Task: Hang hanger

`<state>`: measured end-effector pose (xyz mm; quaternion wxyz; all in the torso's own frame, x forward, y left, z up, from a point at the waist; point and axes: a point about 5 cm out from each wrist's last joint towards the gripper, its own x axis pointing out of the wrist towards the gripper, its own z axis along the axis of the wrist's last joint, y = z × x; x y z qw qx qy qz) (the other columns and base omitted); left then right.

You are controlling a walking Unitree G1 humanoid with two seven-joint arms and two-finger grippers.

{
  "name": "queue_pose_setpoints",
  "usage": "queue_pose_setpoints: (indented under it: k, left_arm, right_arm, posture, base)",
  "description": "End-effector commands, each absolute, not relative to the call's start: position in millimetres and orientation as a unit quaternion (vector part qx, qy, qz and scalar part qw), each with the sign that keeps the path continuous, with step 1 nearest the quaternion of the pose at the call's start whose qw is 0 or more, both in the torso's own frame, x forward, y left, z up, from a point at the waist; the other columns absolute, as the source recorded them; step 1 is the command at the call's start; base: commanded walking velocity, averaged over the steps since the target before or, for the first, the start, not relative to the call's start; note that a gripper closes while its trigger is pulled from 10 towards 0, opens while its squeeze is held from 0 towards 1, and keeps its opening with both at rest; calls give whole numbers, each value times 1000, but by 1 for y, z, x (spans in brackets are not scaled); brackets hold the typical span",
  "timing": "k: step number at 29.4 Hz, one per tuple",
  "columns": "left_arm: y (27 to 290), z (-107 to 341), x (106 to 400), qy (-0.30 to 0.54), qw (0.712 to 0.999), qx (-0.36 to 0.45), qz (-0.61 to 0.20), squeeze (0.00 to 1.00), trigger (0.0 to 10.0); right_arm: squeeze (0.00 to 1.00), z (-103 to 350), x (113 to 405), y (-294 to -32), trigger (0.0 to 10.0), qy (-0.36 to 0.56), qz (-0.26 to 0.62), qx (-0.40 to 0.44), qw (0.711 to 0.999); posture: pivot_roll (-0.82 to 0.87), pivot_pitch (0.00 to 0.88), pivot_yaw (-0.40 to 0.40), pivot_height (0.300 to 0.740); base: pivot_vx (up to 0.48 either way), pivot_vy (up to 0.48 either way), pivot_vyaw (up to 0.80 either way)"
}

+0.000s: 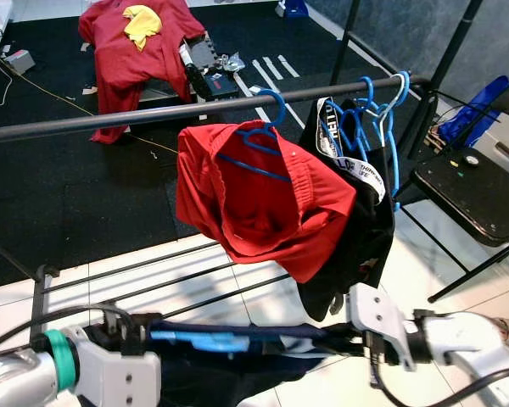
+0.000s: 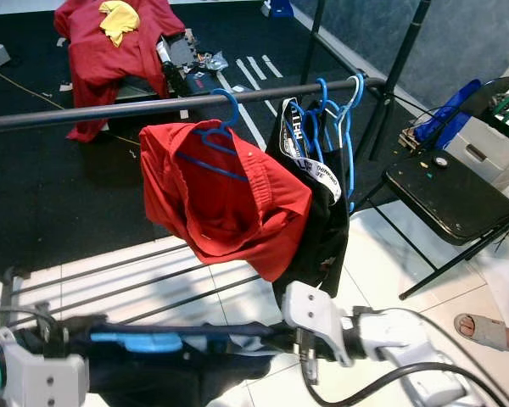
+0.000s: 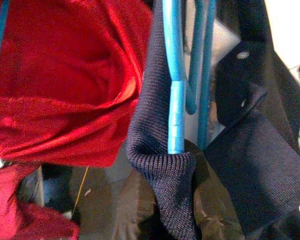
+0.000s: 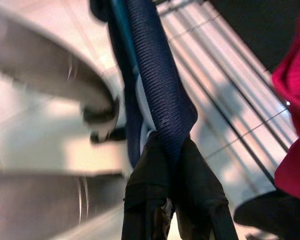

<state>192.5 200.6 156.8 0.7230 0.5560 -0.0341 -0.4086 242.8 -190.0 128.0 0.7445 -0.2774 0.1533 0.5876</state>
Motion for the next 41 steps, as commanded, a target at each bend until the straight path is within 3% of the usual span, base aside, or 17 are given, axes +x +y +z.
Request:
queue_pose_setpoints:
  k: [1,8,15,18,21,29,30,33,36,41]
  left_arm:
    - [198,157,189,-28,711,555,-431,0,10000]
    - [197,158,195,-50,695,577,-425,0,10000]
    - [189,155,193,-72,715,561,-410,0,10000]
    - [186,156,192,-73,728,539,-417,0,10000]
    - [181,154,189,-73,726,529,-434,0,10000]
    - [182,159,192,-76,754,505,-413,0,10000]
    - [181,164,195,-75,787,467,-395,0,10000]
    - [181,164,195,-75,787,467,-395,0,10000]
    - [182,167,198,-62,823,427,-369,0,10000]
    - [184,161,194,-52,805,459,-373,0,10000]
  right_arm:
    - [0,119,240,-205,0,192,583,-316,724]
    - [0,125,247,-226,0,216,566,-366,706]
    - [0,131,260,-241,0,208,511,-396,734]
    - [0,132,275,-237,0,163,465,-414,766]
    - [0,153,312,-207,0,21,355,-370,858]
    - [0,145,321,-202,0,22,307,-395,866]
    - [0,133,321,-192,0,33,310,-383,869]
    - [0,133,321,-192,0,33,310,-383,869]
    - [0,116,309,-174,0,45,362,-353,862]
    - [0,100,294,-160,0,51,413,-338,844]
  posture:
    - [-17,115,45,740]
    - [-19,118,48,740]
    - [-19,123,49,740]
    - [-17,123,47,740]
    - [-10,122,50,740]
    - [-7,121,51,740]
    - [-4,121,50,740]
    - [-4,121,50,740]
    - [5,123,52,740]
    - [11,124,50,740]
  base:
    - [0,0,0]
    - [0,0,0]
    - [0,0,0]
    - [0,0,0]
    - [0,0,0]
    - [0,0,0]
    - [0,0,0]
    - [0,0,0]
    - [0,0,0]
    - [0,0,0]
